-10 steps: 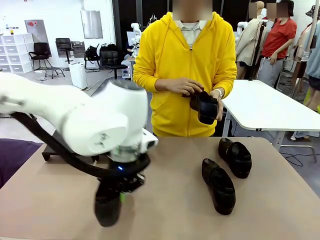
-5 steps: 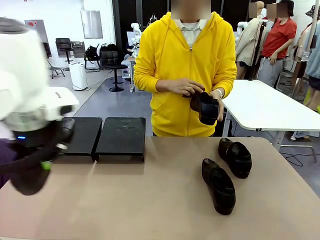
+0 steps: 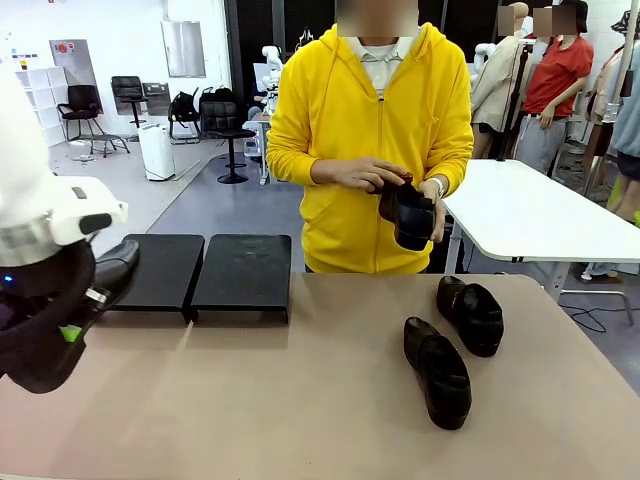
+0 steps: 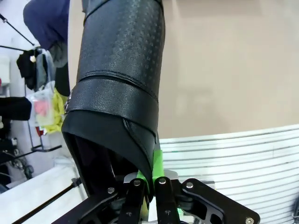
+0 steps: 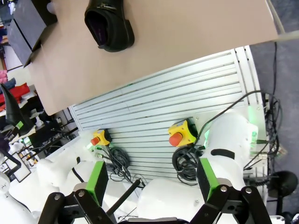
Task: Organize the shoes by placing them on the stand.
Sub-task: Place the Shoe from the middle of the table onto the Shoes Stand.
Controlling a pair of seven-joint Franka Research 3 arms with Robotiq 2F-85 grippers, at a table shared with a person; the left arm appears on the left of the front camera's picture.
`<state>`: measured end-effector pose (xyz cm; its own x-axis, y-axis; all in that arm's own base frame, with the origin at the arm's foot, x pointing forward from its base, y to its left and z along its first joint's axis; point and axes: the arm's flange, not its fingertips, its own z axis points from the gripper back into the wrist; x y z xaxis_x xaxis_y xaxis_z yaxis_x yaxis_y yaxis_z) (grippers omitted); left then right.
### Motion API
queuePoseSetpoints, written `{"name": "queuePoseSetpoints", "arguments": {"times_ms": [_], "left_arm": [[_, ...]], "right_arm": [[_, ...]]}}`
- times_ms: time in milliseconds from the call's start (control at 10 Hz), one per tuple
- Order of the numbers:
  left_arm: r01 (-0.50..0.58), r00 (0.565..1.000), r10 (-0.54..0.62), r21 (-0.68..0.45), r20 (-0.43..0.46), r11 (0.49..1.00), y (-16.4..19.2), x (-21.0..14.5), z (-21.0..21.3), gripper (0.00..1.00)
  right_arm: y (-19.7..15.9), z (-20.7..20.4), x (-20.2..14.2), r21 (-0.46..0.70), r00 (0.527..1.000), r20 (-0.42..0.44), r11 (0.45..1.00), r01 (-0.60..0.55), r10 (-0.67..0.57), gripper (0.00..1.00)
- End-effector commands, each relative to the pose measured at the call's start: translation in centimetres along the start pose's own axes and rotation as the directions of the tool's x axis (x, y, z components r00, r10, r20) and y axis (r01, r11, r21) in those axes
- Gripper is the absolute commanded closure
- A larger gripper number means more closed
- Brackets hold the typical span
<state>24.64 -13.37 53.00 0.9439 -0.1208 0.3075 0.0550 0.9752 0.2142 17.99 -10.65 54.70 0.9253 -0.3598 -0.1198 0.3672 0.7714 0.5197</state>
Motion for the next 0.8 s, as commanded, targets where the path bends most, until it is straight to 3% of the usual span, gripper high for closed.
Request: {"name": "queuePoseSetpoints", "arguments": {"times_ms": [0, 100, 200, 400, 500, 700], "left_arm": [[-0.018, 1.000, 0.018, 0.001, 0.007, 1.000, 0.2, 0.3, 0.6, 1.00], [0.000, 1.000, 0.000, 0.000, 0.000, 1.000, 0.0, 0.0, 0.0, 1.00], [-0.012, 0.998, 0.012, -0.006, -0.069, 1.000, 0.8, 1.1, -0.3, 1.00], [-0.096, 0.986, 0.084, -0.078, -0.142, 0.992, 7.3, 7.2, -0.3, 1.00], [-0.105, 0.990, 0.096, -0.086, -0.102, 0.991, 11.3, 11.9, -1.2, 1.00], [-0.130, 0.991, 0.133, -0.118, 0.010, 0.984, 14.9, 18.8, -5.2, 1.00]], "right_arm": [[-0.1, 0.5, -0.1, -0.006, 1.000, -0.001, 1.000, 0.003, -0.003, 0.00], [-0.1, 0.5, -0.1, -0.006, 1.000, -0.001, 1.000, 0.003, -0.003, 0.00], [-0.1, 0.5, -0.1, -0.006, 1.000, -0.001, 1.000, 0.003, -0.003, 0.00], [-0.1, 0.5, -0.1, -0.006, 1.000, -0.001, 1.000, 0.003, -0.003, 0.00], [-0.1, 0.5, -0.1, -0.006, 1.000, -0.001, 1.000, 0.003, -0.003, 0.00], [-0.1, 0.5, -0.1, -0.006, 1.000, -0.001, 1.000, 0.003, -0.003, 0.00]]}}
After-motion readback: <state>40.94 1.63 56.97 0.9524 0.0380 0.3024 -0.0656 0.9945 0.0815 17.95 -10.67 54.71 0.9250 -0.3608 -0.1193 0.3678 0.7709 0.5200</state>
